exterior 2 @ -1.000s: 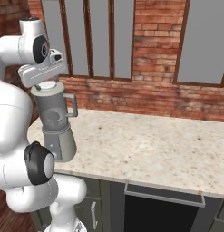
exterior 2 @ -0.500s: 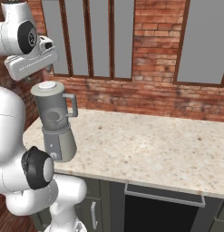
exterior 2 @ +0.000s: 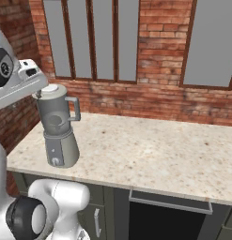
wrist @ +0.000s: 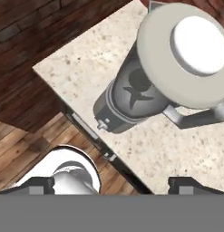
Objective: Open the blender lid, put the kiwi in the blender, close the lid, and start the blender.
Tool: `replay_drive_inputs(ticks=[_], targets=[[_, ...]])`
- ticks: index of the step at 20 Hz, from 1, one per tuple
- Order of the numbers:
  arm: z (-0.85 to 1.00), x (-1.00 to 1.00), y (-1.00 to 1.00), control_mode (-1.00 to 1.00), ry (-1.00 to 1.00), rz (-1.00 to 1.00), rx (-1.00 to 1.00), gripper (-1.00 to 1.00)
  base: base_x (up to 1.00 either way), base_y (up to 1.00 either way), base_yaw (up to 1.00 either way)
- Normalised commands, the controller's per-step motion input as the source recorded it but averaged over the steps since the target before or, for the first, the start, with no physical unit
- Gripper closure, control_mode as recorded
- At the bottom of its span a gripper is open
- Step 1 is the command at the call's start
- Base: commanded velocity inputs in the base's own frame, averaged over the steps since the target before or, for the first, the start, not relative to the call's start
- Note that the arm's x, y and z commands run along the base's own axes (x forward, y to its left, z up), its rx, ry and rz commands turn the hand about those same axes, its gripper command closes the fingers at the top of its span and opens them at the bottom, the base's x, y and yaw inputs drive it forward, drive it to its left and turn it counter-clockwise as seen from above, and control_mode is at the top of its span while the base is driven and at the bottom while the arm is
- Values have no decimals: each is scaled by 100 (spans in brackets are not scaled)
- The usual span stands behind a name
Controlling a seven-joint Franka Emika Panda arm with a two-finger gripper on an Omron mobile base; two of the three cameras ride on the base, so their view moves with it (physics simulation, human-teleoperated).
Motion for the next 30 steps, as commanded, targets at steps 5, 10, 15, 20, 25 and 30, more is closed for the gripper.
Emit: replay_drive_inputs(ticks=[5,10,15,20,25,30], targets=[[-88,-57,0,-100,-18,-45,0,-100,0,0,0],[-55,-3,0,-100,-17,-56,0,-100,0,0,0],[-33,0,0,-100,-17,-58,0,-100,0,0,0],[-29,0,4,-100,-17,-54,0,-100,0,0,0],[-30,0,14,-100,-19,-52,0,-100,0,0,0],[-39,1,8,-100,-23,-42,0,-100,0,0,0]])
